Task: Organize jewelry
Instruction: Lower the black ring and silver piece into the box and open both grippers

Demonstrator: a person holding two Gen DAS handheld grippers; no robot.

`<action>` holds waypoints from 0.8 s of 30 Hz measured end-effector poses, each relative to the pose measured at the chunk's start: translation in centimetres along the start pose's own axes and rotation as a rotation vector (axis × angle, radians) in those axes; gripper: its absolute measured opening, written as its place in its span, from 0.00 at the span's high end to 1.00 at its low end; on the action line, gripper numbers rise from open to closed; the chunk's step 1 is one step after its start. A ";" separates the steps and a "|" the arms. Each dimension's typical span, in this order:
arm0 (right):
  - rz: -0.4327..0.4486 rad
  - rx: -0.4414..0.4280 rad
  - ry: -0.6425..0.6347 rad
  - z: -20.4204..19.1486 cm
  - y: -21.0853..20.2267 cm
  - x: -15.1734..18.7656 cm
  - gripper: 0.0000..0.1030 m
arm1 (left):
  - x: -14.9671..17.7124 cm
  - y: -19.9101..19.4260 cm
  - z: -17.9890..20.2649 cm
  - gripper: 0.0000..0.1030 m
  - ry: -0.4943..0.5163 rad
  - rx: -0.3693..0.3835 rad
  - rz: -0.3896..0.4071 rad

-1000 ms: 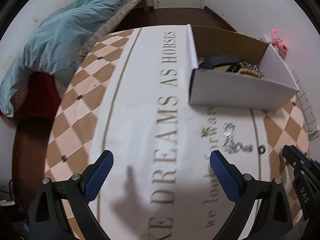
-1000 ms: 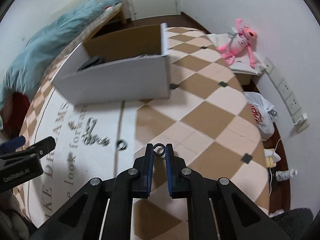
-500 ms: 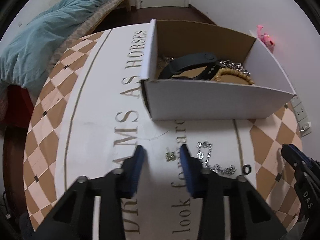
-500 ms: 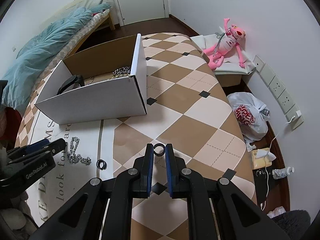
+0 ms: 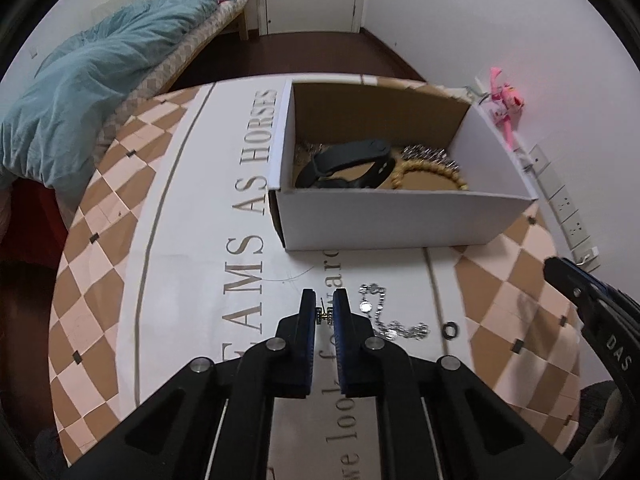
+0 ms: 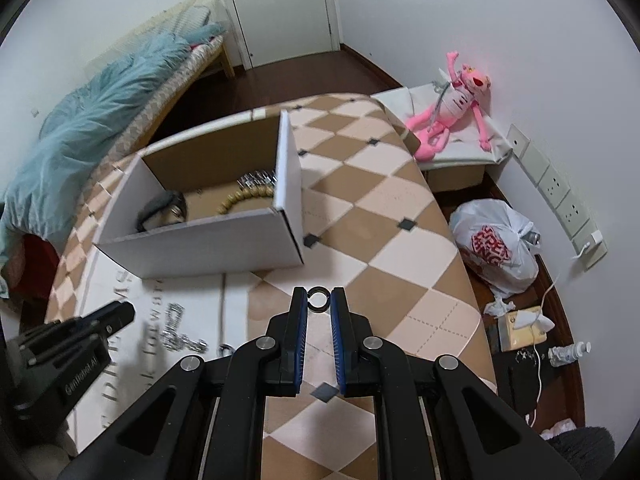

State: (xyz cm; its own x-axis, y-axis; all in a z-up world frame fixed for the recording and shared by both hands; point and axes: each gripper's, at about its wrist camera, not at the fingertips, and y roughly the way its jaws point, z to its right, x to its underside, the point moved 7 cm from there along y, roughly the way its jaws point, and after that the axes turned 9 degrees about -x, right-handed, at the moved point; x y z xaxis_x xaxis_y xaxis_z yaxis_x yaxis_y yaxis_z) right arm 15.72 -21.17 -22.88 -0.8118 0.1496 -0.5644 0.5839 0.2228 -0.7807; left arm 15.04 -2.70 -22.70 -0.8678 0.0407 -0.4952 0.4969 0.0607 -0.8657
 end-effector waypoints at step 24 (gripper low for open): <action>-0.124 -0.210 -0.022 -5.4 3.3 -12.2 0.88 | -13.4 -1.6 -1.0 0.94 -0.037 0.153 -0.018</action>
State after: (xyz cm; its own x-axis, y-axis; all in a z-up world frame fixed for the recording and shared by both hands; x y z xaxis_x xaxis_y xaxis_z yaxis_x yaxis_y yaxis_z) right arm 27.52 -17.07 -17.09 -0.8753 0.0884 -0.4755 0.4635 0.4342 -0.7724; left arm 25.86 -2.34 -14.59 -0.8777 0.0040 -0.4791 0.4768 -0.0916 -0.8742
